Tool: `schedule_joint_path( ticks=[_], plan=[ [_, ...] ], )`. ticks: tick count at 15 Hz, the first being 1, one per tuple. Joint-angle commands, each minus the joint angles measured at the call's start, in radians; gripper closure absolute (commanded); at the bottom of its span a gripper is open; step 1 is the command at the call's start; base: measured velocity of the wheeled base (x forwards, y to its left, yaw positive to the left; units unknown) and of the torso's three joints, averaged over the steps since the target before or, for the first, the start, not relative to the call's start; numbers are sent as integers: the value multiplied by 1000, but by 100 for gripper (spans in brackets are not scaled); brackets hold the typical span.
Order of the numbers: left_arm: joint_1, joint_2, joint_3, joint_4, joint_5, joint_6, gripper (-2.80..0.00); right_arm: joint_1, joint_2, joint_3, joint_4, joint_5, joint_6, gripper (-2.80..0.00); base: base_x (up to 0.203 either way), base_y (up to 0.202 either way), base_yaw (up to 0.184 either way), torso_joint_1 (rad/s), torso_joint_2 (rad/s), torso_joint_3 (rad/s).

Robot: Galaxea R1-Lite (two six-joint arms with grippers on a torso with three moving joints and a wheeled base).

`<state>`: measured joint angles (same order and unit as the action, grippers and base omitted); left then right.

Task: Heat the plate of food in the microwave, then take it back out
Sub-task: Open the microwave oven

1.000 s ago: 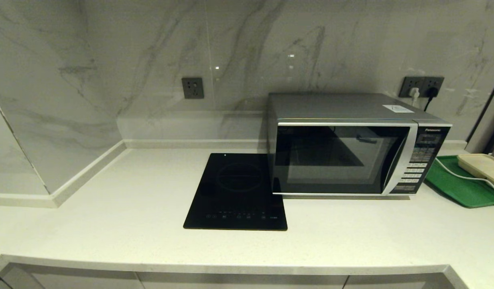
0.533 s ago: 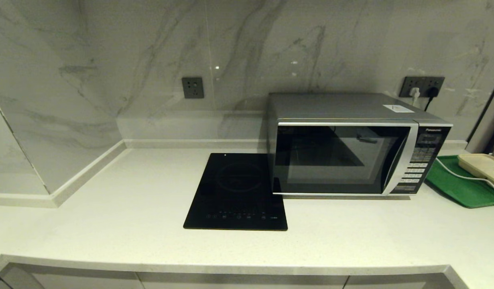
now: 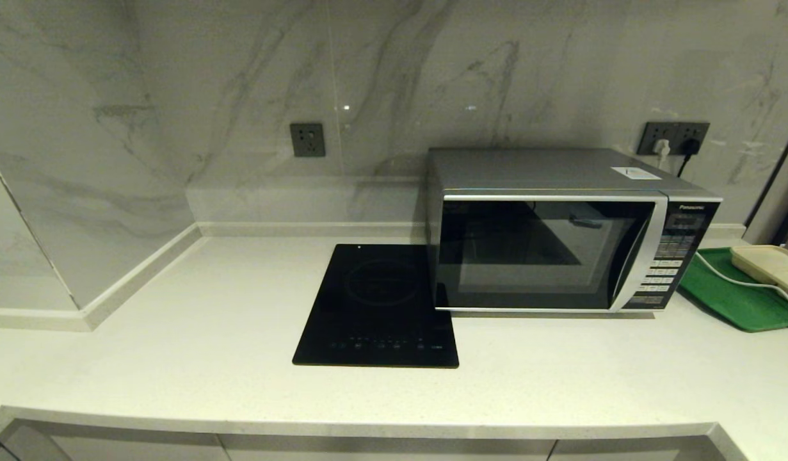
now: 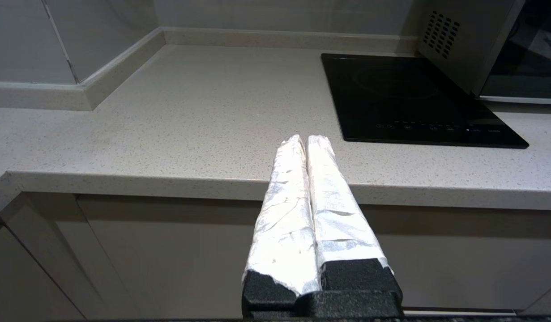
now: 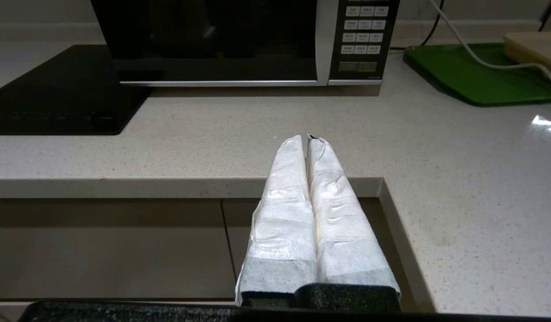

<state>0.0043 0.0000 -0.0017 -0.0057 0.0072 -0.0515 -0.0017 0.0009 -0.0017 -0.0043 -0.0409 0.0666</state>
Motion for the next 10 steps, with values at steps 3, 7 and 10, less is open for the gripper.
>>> schedule_joint_path(
  ticks=[3,7,10],
  plan=[
    [0,0,0,0,0,-1,0,0,-1,3,0,-4,15,0,0,0,0,0,0,0],
    [0,-1,0,0,0,-1,0,0,-1,3,0,-4,18,0,0,0,0,0,0,0],
    [0,-1,0,0,0,-1,0,0,-1,3,0,-4,18,0,0,0,0,0,0,0]
  ],
)
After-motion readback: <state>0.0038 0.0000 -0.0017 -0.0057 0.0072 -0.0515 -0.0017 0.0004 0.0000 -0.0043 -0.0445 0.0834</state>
